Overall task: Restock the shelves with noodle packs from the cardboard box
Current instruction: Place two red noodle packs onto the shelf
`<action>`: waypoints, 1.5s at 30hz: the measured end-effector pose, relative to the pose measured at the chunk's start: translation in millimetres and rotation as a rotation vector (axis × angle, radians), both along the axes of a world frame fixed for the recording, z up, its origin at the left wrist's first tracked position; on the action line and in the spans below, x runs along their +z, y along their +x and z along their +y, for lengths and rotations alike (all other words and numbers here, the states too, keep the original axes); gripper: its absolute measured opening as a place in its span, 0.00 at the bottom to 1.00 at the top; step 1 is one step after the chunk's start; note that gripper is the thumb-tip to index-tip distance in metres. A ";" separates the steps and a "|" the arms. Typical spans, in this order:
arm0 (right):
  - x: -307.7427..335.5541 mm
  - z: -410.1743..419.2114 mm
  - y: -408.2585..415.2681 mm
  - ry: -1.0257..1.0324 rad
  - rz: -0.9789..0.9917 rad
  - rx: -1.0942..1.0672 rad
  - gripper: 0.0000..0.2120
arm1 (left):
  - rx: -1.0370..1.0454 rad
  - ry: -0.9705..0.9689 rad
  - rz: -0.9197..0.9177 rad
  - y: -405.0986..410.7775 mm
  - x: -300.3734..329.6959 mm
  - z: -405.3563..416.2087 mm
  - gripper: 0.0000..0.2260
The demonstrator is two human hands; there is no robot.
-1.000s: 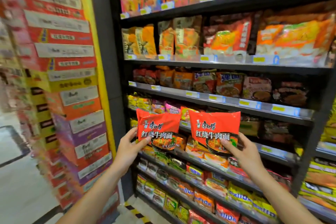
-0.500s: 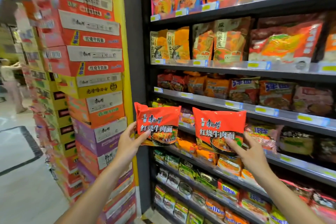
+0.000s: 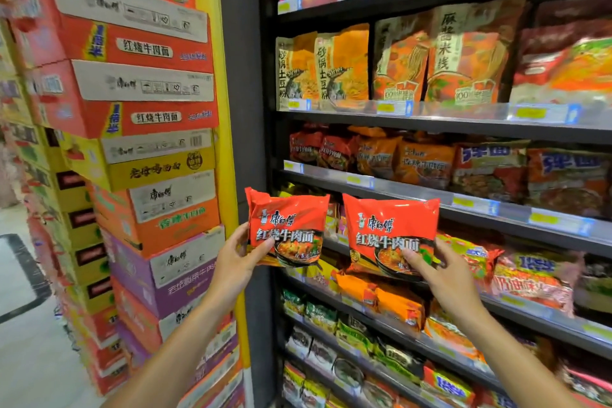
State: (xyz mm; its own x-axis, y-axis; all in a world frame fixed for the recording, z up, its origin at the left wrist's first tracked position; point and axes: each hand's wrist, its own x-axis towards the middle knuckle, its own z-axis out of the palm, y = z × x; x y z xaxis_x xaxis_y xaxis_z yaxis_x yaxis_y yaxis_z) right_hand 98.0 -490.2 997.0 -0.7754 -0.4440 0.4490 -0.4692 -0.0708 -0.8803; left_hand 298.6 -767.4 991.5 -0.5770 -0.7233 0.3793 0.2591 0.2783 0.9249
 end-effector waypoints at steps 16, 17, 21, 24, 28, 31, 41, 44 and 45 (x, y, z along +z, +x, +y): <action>2.9 -180.9 -136.4 -0.049 -0.089 -0.034 0.18 | -0.024 -0.082 0.090 -162.4 14.5 -178.0 0.23; 1.5 -187.8 -138.3 -0.052 -0.099 -0.046 0.18 | -0.040 -0.075 0.100 -170.4 14.7 -186.0 0.24; -1.6 -211.3 -139.5 -0.077 -0.115 -0.105 0.18 | -0.083 -0.089 0.128 -204.0 16.0 -219.5 0.25; -3.1 -228.2 -142.0 -0.080 -0.117 -0.163 0.19 | -0.095 -0.089 0.131 -227.1 20.5 -242.6 0.25; 1.8 -251.1 -137.6 -0.115 -0.109 -0.225 0.19 | -0.102 -0.130 0.131 -262.1 34.4 -271.9 0.24; 3.9 -262.2 -131.9 -0.139 -0.102 -0.270 0.17 | -0.094 -0.172 0.124 -292.5 44.0 -284.1 0.24; 15.0 -269.6 -137.4 -0.156 -0.062 -0.324 0.17 | -0.094 -0.241 0.059 -378.6 70.7 -304.6 0.22; 19.3 -266.6 -142.6 -0.153 -0.052 -0.317 0.17 | -0.021 -0.240 0.046 -389.2 71.4 -304.7 0.23; 19.9 -265.3 -144.1 -0.151 -0.053 -0.311 0.17 | -0.001 -0.231 0.034 -390.7 70.3 -304.0 0.24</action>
State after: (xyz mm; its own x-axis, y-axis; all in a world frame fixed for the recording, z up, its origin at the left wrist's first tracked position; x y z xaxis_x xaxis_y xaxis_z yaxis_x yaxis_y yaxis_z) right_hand -46.1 -755.5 1017.0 -0.8869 -0.1149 0.4475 -0.4430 -0.0629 -0.8943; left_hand -92.1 -1071.4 1061.8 -0.5618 -0.6147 0.5537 0.2891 0.4812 0.8276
